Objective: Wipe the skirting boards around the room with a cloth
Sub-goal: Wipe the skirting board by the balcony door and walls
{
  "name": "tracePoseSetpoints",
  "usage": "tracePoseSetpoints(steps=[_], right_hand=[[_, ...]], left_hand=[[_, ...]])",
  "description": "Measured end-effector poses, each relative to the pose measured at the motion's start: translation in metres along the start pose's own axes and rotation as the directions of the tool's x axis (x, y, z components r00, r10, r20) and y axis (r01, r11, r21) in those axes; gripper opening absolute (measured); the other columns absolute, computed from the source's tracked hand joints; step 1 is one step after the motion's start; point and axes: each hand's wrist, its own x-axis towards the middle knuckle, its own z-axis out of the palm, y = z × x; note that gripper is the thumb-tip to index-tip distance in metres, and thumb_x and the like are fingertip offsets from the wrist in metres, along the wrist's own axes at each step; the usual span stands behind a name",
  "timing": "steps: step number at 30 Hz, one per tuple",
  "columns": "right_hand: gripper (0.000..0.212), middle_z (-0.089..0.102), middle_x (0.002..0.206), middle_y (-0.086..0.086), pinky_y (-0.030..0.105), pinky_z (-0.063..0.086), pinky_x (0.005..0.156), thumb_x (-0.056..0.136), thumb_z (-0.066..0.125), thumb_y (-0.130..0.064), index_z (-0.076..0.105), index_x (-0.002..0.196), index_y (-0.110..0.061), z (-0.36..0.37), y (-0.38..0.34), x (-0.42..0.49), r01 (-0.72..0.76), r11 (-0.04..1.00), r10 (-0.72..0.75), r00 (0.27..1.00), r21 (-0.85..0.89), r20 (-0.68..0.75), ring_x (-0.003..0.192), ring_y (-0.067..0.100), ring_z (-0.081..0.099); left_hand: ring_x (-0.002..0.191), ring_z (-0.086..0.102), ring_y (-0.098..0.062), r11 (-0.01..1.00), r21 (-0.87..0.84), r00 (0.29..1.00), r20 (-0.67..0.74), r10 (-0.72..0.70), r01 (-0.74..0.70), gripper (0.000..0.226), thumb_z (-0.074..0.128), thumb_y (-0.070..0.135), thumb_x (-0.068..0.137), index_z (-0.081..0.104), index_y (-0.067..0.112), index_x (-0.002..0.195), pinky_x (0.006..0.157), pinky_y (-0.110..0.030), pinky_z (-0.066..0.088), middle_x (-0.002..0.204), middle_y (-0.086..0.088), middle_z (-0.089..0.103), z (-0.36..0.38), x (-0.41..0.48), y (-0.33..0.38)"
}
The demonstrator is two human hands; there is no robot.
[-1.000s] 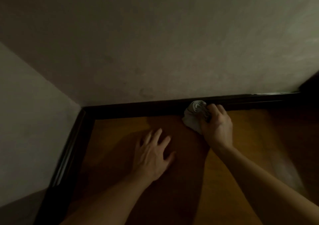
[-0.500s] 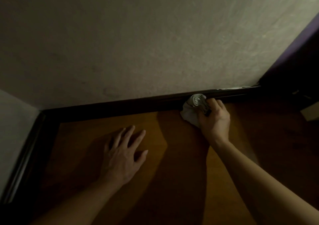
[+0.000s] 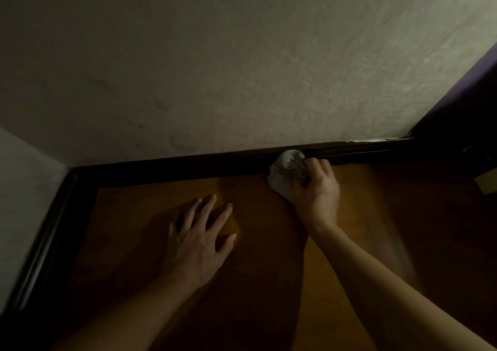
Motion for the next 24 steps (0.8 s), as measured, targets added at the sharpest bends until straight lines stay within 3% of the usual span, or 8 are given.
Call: tracePoseSetpoints(steps=[4, 10, 14, 16, 20, 24], right_hand=[[0.039, 0.05, 0.095, -0.002, 0.027, 0.037, 0.06, 0.08, 0.05, -0.045, 0.059, 0.098, -0.012, 0.017, -0.017, -0.003, 0.064, 0.997, -0.067, 0.996, 0.051, 0.056, 0.079, 0.012, 0.048], [0.019, 0.048, 0.096, -0.006, 0.024, 0.033, 0.063, 0.084, 0.065, -0.021, 0.06, 0.1, -0.013, -0.018, 0.028, 0.011, -0.02, 1.0, 0.019, 0.999, -0.016, -0.046, 0.08, 0.012, 0.049], [0.017, 0.047, 0.094, -0.006, 0.017, 0.031, 0.06, 0.086, 0.068, -0.017, 0.061, 0.1, -0.012, -0.05, 0.057, 0.019, -0.172, 0.981, 0.158, 0.977, -0.088, -0.142, 0.078, 0.01, 0.047], [0.017, 0.049, 0.095, -0.006, 0.013, 0.031, 0.06, 0.086, 0.068, -0.017, 0.061, 0.1, -0.013, -0.054, 0.056, 0.022, -0.165, 0.982, 0.152, 0.979, -0.09, -0.135, 0.079, 0.011, 0.05], [0.016, 0.057, 0.097, 0.004, 0.031, 0.045, 0.066, 0.084, 0.069, -0.016, 0.062, 0.098, -0.011, -0.053, 0.051, 0.025, -0.03, 0.995, 0.026, 0.999, -0.095, -0.045, 0.082, 0.018, 0.055], [0.016, 0.052, 0.095, -0.003, 0.027, 0.039, 0.066, 0.086, 0.069, -0.019, 0.062, 0.099, -0.012, -0.054, 0.061, 0.022, -0.225, 0.973, 0.212, 0.962, -0.057, -0.175, 0.082, 0.018, 0.056]], left_hand=[[0.153, -0.008, -0.02, 1.0, 0.023, 0.999, 0.034, -0.023, 0.022, 0.07, 0.005, 0.072, 0.087, 0.011, 0.05, 0.154, 0.115, -0.062, 0.02, 0.166, 0.01, -0.01, -0.001, 0.001, 0.001], [0.153, -0.007, -0.02, 0.999, 0.035, 1.0, -0.009, 0.0, 0.0, 0.071, -0.009, 0.076, 0.081, -0.022, 0.057, 0.148, 0.116, -0.059, 0.019, 0.165, 0.013, -0.021, -0.005, -0.001, 0.003], [0.154, -0.006, -0.021, 0.999, 0.039, 1.0, -0.012, 0.007, -0.007, 0.071, -0.01, 0.076, 0.08, -0.024, 0.057, 0.147, 0.118, -0.057, 0.016, 0.166, 0.01, -0.018, -0.008, -0.002, 0.005], [0.154, -0.007, -0.021, 0.998, 0.055, 1.0, -0.011, 0.01, -0.009, 0.071, -0.012, 0.075, 0.079, -0.026, 0.056, 0.146, 0.118, -0.057, 0.017, 0.166, 0.01, -0.019, -0.009, -0.002, 0.005], [0.154, -0.007, -0.02, 0.999, 0.049, 1.0, -0.009, 0.007, -0.006, 0.07, -0.011, 0.075, 0.079, -0.028, 0.057, 0.144, 0.117, -0.057, 0.021, 0.166, 0.011, -0.019, -0.008, -0.002, 0.007], [0.154, -0.008, -0.021, 0.999, 0.04, 1.0, 0.007, -0.002, 0.002, 0.068, -0.01, 0.076, 0.079, -0.031, 0.058, 0.141, 0.117, -0.059, 0.021, 0.165, 0.011, -0.021, -0.01, -0.002, 0.008]])
